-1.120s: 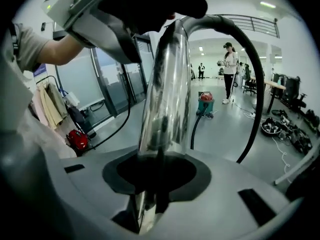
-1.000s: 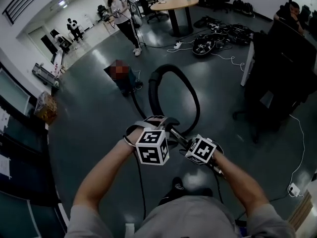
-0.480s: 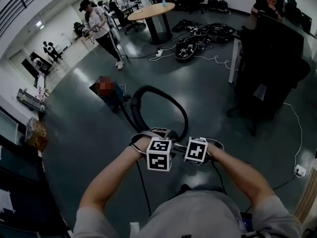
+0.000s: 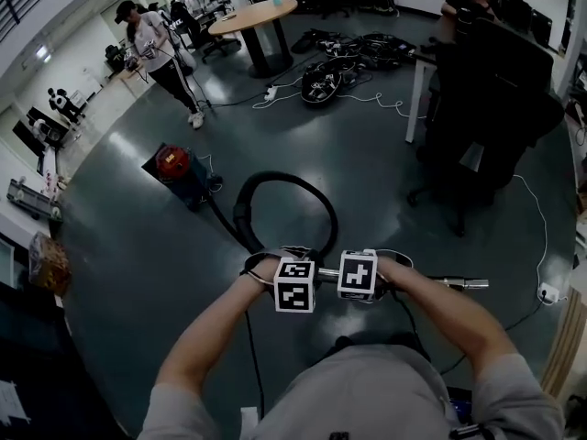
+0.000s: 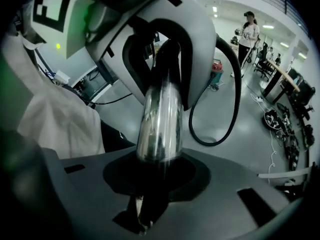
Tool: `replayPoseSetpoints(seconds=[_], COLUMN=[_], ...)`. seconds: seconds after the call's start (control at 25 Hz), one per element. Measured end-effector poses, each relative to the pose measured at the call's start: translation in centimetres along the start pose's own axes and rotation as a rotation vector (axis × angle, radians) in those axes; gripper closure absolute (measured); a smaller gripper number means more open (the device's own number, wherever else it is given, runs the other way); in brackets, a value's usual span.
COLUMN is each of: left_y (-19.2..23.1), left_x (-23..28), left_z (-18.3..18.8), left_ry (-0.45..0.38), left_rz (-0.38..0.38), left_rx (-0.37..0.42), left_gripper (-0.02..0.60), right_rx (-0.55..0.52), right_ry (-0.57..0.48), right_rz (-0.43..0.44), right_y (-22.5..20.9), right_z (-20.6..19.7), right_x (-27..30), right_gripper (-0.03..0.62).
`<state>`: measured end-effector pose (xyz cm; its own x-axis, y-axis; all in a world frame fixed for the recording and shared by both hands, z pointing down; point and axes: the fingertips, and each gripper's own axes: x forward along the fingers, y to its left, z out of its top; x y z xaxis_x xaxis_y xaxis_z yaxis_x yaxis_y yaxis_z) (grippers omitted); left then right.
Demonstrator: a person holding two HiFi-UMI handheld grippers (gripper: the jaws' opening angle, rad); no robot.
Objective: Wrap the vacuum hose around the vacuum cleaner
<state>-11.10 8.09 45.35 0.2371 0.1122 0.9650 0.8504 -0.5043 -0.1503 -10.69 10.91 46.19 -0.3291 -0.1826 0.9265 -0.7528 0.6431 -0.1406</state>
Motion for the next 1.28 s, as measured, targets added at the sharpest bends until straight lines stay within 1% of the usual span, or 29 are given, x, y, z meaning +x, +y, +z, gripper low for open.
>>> replayPoseSetpoints(seconds=[0.08,0.2,0.4,0.52,0.64,0.88,1.0,1.12,1.28], left_y=[-0.2,-0.8,-1.3,-1.1,-0.1,3.3,4.7,6.4,8.6], left_x=[0.3,1.0,1.8,2.3,2.6,2.1,1.8,1.9,2.0], left_z=[-0.3,-0.6,-1.1,-1.7,-1.9,-2.4,-2.0,-1.8,-1.7], left_ry=[-0.052,-0.101,-0.144,-0.15,-0.152,-0.175,-0.196,-0.192,-0.188], left_rz=[-0.011,-0.02,0.004,0.021,0.041,0.126,0.139,0.151,0.154], left_rx=[-0.04,-0.098,-0.218,-0.288,-0.366,-0.473,-0.538,-0.593,-0.677], left_gripper=[0.423,0.425,0.425,0.425,0.428,0.428,0.428,0.428,0.428], right_rx=[0.003,-0.022,-0.11,-0.161,-0.222,-0.332,-0.413,-0.51,-0.638], right_ry=[0.025,0.075,0.151,0.18,0.206,0.235,0.231,0.191,0.14], right_rz=[0.028,0.044,0.067,0.085,0.104,0.127,0.134,0.094,-0.017], right_y=[0.3,0.3,0.1,-0.5,-1.8,-5.1,-6.7,-8.6,-11.4], right_z=[0.2,0.1,0.0,0.4,0.3,0.6,0.5,0.7,1.1], right_x=[0.3,1.0,1.8,1.9,1.9,0.9,0.5,-0.3,-1.4], right_gripper=[0.482,0.482,0.486,0.487,0.485,0.485,0.485,0.485,0.485])
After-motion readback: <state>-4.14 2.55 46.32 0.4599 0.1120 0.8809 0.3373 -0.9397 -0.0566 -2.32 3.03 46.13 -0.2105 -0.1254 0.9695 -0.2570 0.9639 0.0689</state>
